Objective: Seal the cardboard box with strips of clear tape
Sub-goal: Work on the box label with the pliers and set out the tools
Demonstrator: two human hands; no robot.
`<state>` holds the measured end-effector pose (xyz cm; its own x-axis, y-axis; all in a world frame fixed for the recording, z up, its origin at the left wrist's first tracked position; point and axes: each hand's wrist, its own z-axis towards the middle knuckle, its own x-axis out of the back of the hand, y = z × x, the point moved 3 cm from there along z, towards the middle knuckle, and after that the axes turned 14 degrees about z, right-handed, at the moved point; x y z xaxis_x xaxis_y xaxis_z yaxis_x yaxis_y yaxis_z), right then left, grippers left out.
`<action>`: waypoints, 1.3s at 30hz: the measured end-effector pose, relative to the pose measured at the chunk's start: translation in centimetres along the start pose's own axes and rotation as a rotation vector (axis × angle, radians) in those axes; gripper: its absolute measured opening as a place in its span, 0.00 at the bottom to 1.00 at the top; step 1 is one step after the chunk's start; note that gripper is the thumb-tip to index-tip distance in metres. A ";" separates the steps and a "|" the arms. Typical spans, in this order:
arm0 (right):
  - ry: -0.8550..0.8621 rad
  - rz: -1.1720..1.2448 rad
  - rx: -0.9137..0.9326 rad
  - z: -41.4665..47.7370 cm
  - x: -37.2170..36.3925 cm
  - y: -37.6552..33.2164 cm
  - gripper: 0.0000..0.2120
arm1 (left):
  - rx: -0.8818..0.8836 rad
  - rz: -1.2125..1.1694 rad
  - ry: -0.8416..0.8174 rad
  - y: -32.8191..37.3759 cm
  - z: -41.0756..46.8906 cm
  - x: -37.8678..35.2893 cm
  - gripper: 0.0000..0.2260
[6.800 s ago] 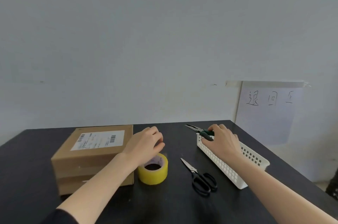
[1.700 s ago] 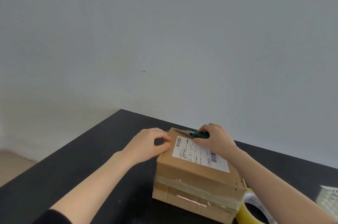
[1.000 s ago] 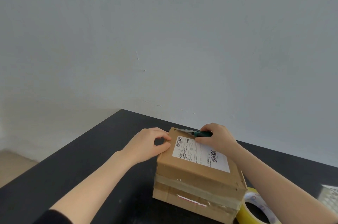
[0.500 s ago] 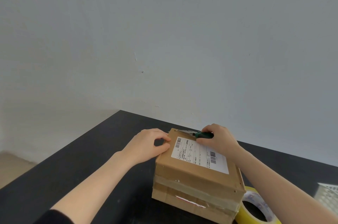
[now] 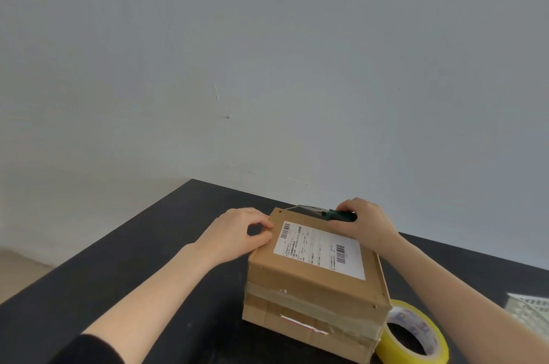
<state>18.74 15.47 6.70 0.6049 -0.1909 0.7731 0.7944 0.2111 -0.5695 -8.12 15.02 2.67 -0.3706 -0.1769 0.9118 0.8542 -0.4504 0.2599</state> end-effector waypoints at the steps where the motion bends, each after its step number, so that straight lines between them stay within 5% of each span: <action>1: 0.004 0.004 -0.008 -0.2 0.4 0.2 0.13 | 0.000 -0.004 0.000 0.1 0.0 0.0 0.13; 22: 0.107 0.035 -0.003 -3.5 5.9 1.8 0.11 | 0.000 0.085 0.016 3.7 1.2 1.7 0.10; 39: 0.305 0.002 -0.204 -15.2 17.8 9.9 0.09 | -0.286 -0.060 0.002 20.7 3.5 -0.8 0.09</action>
<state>38.18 -0.44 10.61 0.5706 -0.4739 0.6707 0.7692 0.0223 -0.6386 11.15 8.94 8.41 -0.4181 -0.1444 0.8969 0.6936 -0.6884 0.2125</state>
